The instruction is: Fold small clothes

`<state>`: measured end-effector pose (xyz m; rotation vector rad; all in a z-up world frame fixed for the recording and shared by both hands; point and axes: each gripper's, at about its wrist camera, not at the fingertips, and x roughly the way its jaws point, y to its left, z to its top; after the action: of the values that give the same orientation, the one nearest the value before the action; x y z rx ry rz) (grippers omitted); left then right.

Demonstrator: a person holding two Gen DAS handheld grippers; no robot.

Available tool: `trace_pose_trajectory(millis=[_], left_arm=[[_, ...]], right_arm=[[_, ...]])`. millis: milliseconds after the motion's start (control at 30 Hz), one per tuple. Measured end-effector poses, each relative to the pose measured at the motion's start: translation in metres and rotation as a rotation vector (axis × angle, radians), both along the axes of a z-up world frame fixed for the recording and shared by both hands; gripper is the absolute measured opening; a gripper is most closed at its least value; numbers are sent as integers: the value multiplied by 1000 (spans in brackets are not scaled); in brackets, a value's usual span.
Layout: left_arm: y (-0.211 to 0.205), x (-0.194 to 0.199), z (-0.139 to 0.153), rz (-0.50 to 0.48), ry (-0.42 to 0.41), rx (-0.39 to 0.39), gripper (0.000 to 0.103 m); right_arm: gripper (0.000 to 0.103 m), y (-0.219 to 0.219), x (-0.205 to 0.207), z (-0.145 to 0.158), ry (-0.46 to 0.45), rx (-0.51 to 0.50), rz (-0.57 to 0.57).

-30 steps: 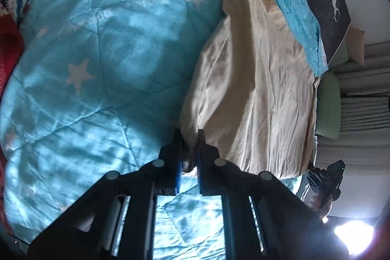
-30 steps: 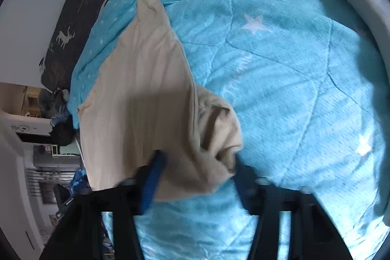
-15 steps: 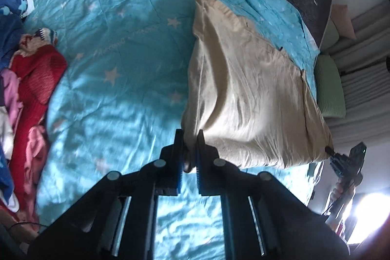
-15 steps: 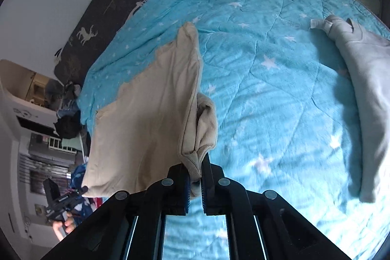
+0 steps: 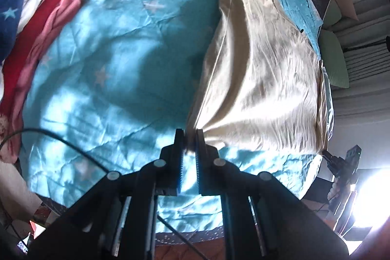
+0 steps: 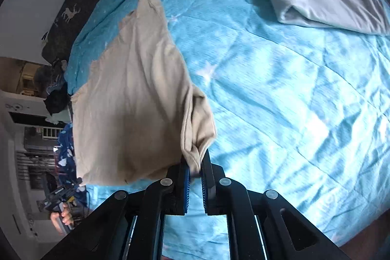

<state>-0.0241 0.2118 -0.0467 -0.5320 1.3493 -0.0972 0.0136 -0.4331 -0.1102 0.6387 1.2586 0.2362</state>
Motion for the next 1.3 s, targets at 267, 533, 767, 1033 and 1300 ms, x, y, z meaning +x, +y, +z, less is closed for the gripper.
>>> trace_pose_trajectory(millis=[267, 533, 767, 1033, 1300], left_arm=[[-5, -22, 11, -20, -66, 3, 21], [-16, -12, -2, 62, -93, -173, 52], [12, 2, -29, 265, -68, -305, 2], [53, -22, 11, 358, -199, -145, 0], [12, -30, -15, 199, -107, -202, 45]], right_arm=[[17, -23, -37, 12, -54, -75, -54], [36, 9, -30, -16, -71, 261, -60], [5, 27, 3, -29, -77, 320, -157], [2, -4, -36, 53, -276, -86, -295], [17, -21, -55, 13, -129, 34, -231]])
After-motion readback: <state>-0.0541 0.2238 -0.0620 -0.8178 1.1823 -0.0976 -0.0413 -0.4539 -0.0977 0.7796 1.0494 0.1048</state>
